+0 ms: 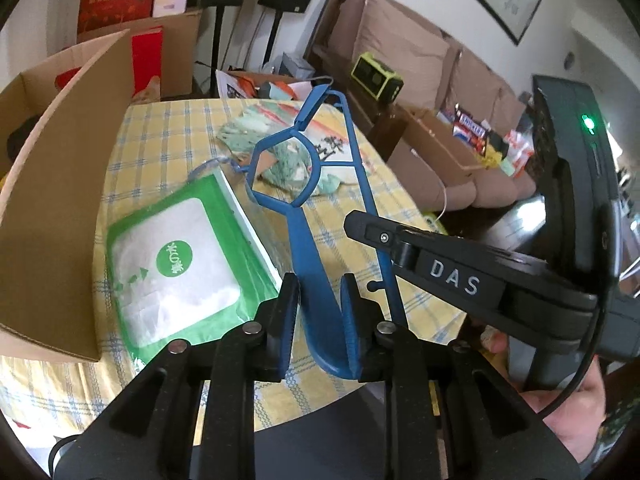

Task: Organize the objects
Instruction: 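Lift the blue hanger off the table with both tools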

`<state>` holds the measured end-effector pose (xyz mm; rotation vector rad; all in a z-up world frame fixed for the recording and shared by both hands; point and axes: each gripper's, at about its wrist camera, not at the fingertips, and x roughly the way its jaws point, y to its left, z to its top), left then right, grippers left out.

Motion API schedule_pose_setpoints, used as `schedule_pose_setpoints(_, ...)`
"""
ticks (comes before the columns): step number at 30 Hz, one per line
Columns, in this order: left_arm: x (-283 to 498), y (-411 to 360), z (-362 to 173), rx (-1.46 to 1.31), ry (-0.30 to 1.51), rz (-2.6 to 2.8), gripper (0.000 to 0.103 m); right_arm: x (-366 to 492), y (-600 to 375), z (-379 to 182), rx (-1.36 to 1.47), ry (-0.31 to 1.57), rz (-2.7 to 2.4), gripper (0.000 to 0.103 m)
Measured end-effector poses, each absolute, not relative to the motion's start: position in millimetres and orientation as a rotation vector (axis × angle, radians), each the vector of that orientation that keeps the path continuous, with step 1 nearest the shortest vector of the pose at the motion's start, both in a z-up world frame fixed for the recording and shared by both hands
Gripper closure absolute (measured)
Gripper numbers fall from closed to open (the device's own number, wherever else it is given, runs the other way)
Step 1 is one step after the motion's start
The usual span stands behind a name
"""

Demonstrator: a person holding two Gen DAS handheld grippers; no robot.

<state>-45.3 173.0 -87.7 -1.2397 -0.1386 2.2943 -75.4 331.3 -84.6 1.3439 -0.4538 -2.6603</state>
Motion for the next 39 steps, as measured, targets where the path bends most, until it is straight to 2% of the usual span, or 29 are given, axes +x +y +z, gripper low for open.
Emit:
schedule_pose_setpoints(2, -45.1, 167.2, -77.9, -1.193, -0.165, 2.32, 0.103, -75.0, 326.5, -78.2, 1.319, -0.42, -2.671, 0.09)
schedule_pose_setpoints(6, -48.1, 159.9, -59.2, -1.15, -0.199, 2.323, 0.103, -78.2, 313.4, -71.4, 1.268, -0.381, -2.683, 0.091)
schedule_pose_setpoints(10, -55.8, 150.7, -69.3, -1.226, -0.245, 2.319, 0.101, -81.1, 311.3, -64.0, 1.231, -0.389, -2.699, 0.092)
schedule_pose_setpoints(12, -62.4, 143.1, -82.2, -1.291, -0.321, 2.278, 0.087, -83.3, 310.1, -60.7, 1.22, -0.38, -2.697, 0.093)
schedule_pose_setpoints(14, -67.3, 136.5, -90.3, -1.316, -0.39, 2.259, 0.064, -84.3, 308.2, -58.4, 1.217, -0.367, -2.697, 0.095)
schedule_pose_setpoints(15, -68.9, 132.7, -94.2, -1.319, -0.431, 2.243, 0.057, -83.9, 307.1, -58.0, 1.21, -0.371, -2.69, 0.095)
schedule_pose_setpoints(18, -77.7, 123.8, -103.6, -1.331, -0.57, 2.178, 0.049, -81.7, 304.0, -59.5, 1.218, -0.36, -2.685, 0.095)
schedule_pose_setpoints(29, -88.0, 129.9, -134.5, -1.386, -0.564, 2.14, 0.049, -78.8, 312.6, -67.9, 1.248, -0.463, -2.632, 0.094)
schedule_pose_setpoints(31, -89.4, 135.0, -136.6, -1.39, -0.543, 2.138, 0.055, -79.2, 311.9, -69.4, 1.257, -0.459, -2.635, 0.094)
schedule_pose_setpoints(33, -88.4, 141.2, -136.9, -1.388, -0.495, 2.119, 0.08, -79.6, 310.8, -72.1, 1.263, -0.463, -2.618, 0.094)
schedule_pose_setpoints(34, -87.7, 144.3, -136.1, -1.387, -0.473, 2.118, 0.085, -79.7, 309.6, -73.6, 1.269, -0.458, -2.615, 0.094)
schedule_pose_setpoints(39, -81.2, 145.5, -124.3, -1.322, -0.4, 2.243, 0.086, -78.7, 306.5, -78.3, 1.269, -0.411, -2.646, 0.091)
